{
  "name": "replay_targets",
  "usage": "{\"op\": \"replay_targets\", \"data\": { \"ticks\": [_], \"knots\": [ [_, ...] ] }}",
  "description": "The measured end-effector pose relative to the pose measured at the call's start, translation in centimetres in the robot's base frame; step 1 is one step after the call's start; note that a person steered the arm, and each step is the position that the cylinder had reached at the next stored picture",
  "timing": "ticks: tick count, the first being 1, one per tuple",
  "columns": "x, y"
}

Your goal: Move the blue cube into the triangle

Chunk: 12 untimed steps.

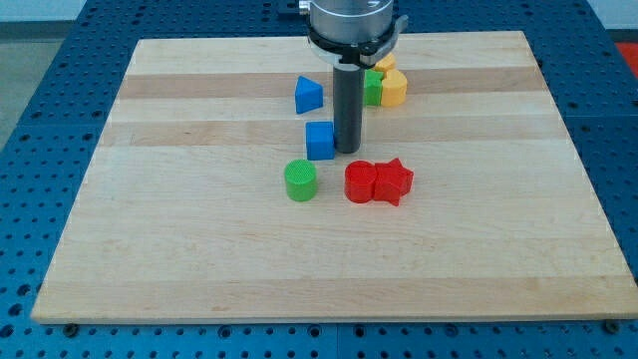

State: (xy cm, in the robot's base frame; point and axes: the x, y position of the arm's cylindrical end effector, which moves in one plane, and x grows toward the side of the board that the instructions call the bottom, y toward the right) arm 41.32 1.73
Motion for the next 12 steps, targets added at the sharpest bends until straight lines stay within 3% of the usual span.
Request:
{"op": "replay_targets", "data": {
  "ticks": [5, 7, 8, 12],
  "knots": [
    [4.5, -3.7],
    [-6.5, -3.7],
    [-8.9, -3.8],
    [-3.0, 0.4]
  ]
}}
